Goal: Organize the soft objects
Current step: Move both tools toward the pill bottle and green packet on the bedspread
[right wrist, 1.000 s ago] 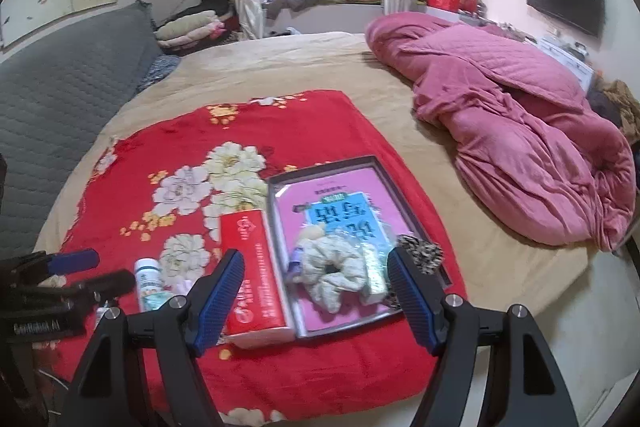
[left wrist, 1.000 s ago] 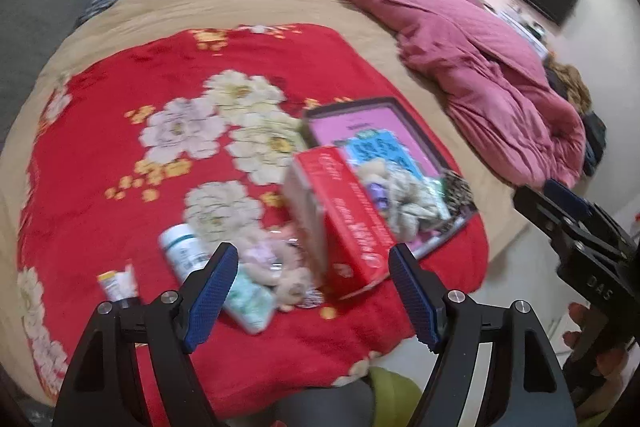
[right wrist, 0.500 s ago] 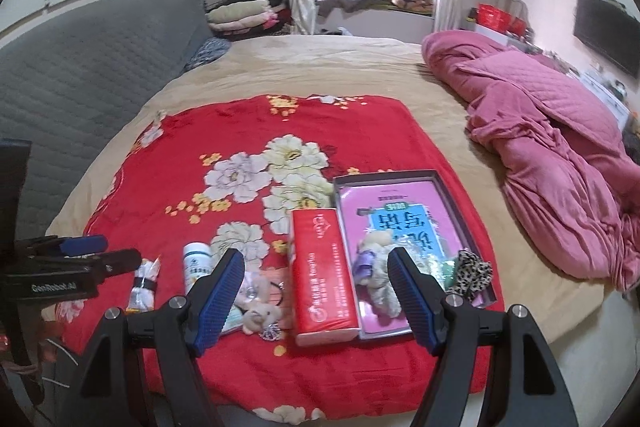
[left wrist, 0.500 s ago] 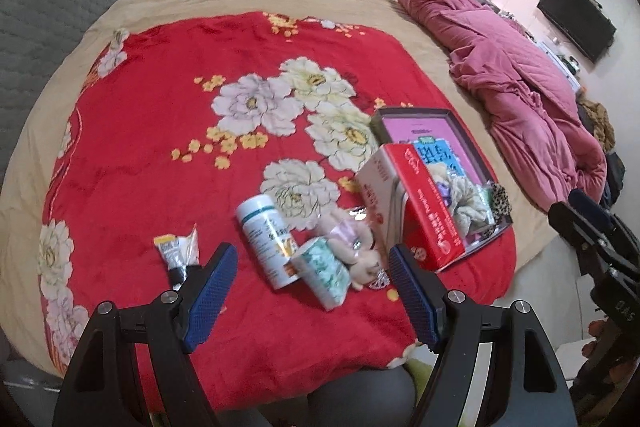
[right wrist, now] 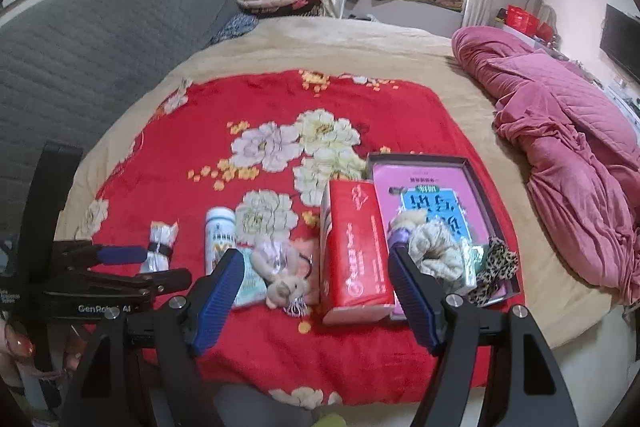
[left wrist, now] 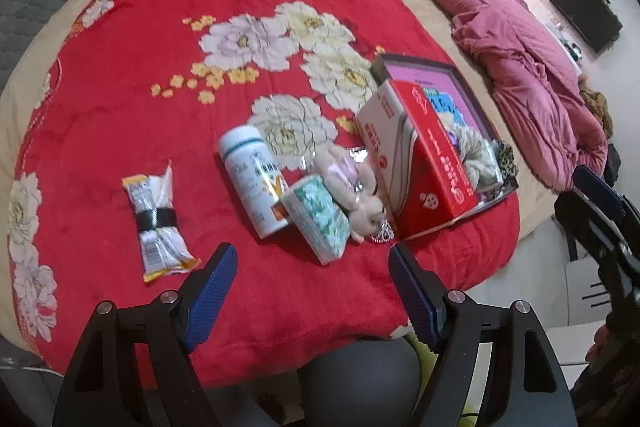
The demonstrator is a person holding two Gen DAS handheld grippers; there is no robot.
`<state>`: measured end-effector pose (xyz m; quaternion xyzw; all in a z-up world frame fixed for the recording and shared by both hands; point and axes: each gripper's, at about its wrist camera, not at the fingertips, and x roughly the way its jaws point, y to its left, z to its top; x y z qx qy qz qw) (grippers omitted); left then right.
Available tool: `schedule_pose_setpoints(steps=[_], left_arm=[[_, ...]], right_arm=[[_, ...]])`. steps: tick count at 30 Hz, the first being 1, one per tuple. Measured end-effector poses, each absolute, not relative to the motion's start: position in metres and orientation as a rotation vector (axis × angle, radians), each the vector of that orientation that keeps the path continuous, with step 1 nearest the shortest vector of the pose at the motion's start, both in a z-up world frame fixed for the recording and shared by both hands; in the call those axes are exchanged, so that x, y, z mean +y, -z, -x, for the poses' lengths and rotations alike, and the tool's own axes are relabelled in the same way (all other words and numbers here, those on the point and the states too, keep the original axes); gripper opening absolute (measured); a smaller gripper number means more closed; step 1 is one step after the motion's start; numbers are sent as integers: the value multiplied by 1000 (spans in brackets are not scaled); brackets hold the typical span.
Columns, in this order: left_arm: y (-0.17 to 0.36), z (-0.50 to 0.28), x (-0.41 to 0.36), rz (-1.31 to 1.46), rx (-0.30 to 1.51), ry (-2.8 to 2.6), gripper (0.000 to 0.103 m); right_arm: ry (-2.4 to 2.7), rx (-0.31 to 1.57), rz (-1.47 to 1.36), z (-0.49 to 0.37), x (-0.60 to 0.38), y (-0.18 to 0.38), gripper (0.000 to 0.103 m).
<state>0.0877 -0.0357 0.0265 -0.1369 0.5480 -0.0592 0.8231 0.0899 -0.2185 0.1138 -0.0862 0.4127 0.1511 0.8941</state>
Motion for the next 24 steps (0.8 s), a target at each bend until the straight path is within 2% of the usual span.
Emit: schedule_pose_setpoints(steps=[24], left_arm=[[54, -127, -50, 412, 1278, 138, 79]], right_arm=[[-338, 993, 200, -106, -219, -50, 74]])
